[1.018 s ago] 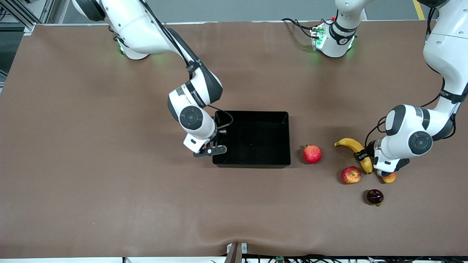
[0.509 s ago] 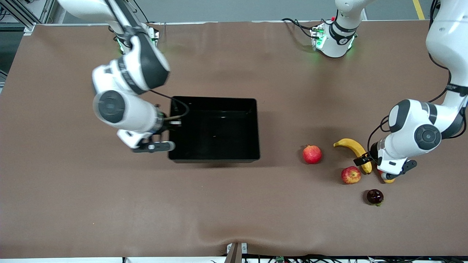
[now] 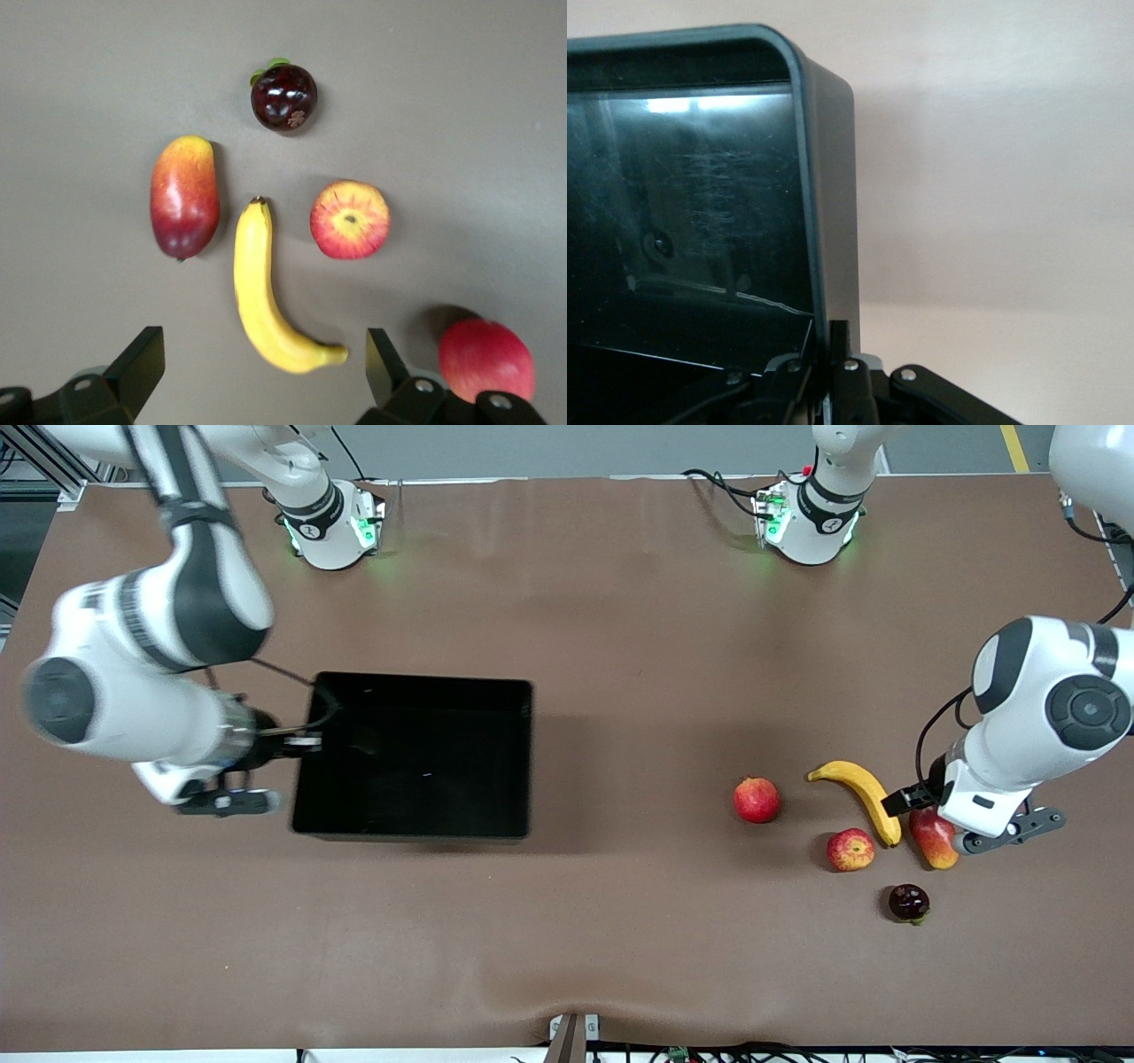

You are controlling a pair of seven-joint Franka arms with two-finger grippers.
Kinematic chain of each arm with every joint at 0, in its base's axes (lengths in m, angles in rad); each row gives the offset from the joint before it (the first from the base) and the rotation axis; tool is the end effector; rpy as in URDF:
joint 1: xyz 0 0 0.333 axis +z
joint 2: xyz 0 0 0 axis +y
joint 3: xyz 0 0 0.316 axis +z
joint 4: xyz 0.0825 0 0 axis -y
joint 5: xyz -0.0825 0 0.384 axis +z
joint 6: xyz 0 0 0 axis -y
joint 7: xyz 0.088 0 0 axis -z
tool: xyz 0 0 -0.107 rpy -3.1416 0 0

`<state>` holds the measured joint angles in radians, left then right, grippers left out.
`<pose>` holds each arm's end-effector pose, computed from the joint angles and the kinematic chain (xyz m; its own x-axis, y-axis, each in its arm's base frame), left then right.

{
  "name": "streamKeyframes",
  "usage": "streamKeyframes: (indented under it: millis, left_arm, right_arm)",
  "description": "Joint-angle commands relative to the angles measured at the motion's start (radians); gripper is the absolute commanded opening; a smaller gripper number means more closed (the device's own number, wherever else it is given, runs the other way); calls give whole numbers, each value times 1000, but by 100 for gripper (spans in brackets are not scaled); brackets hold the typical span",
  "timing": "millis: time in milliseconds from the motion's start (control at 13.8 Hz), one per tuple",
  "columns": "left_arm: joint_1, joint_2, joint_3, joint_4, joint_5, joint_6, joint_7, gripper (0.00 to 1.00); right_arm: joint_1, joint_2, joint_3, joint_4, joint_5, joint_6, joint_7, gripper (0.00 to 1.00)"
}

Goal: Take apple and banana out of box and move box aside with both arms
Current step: 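Drag the black box away from the fruits with the right gripper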

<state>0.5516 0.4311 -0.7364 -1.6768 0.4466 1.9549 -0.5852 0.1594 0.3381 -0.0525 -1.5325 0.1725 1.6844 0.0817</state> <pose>0.6491 -0.0392 0.4021 0.9648 0.2602 0.0388 0.2630 -0.9571 -0.1217 0.6350 0.0887 0.4491 0.9803 0.0043 -0.1973 -0.0221 -0.9911 -0.1312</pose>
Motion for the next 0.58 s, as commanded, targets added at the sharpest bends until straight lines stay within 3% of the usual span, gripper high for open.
streamKeyframes:
  millis: [0,291,509]
  left_arm:
    - [8,-34,-73,99,-6,-185,24,100]
    - [10,-61,-133,206,-26,-355,94,100]
    - [39,-126,-135,204,-132,-367,128,100]
  right_arm:
    - [-141,-33,23,-32,4,8,-146,0]
    - [-323,13,22,-20,2,82,-369,0]
    - [-449,79,23,-6,4,109,-499,0]
